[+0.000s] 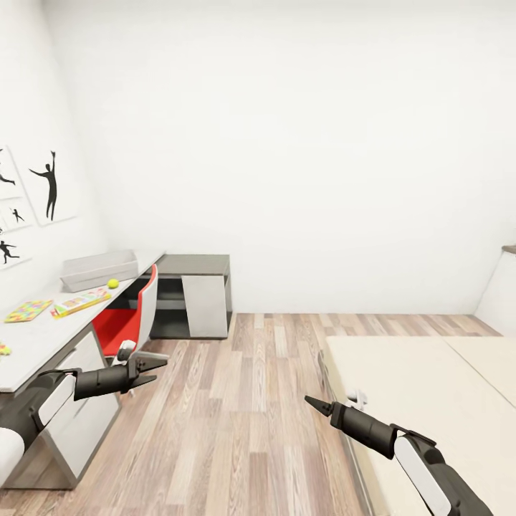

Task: Put all the toys in the child's room - the three board games (two on the bed and one on the table), the two jigsaw puzzles on the table, and the tennis ball on the table - inside the toy box on the table in the child's room.

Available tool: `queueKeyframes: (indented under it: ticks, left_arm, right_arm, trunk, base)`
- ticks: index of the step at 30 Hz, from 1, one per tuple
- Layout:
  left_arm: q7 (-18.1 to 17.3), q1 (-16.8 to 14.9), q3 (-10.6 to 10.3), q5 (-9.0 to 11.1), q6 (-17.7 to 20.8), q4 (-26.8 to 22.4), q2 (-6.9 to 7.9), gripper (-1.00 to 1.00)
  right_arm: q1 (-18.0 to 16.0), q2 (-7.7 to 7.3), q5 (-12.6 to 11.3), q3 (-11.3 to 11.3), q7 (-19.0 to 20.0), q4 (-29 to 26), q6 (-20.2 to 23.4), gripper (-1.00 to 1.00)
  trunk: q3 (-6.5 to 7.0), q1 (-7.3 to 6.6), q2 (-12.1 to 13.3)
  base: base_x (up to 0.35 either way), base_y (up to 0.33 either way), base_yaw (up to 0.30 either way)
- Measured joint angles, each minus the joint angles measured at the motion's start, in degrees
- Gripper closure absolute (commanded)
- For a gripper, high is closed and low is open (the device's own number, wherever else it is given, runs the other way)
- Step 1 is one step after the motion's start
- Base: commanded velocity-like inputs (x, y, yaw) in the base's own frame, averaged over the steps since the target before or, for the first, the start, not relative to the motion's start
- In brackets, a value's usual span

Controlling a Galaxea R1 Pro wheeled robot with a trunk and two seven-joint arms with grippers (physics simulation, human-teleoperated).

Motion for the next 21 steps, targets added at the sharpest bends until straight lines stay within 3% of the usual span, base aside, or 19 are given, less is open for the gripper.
queueKeyframes:
  ticks: [21]
  left_arm:
    - [0.00,0.00,-0.01,-0.01,-0.01,0.00,-0.03,-1.00]
  right_arm:
    - [0.00,0.00,0.06,0.00,0.00,0.01,0.00,-1.00]
  trunk:
    - [0.00,-0.02,0.01]
  base:
    - [-0.042,0.000,0.000]
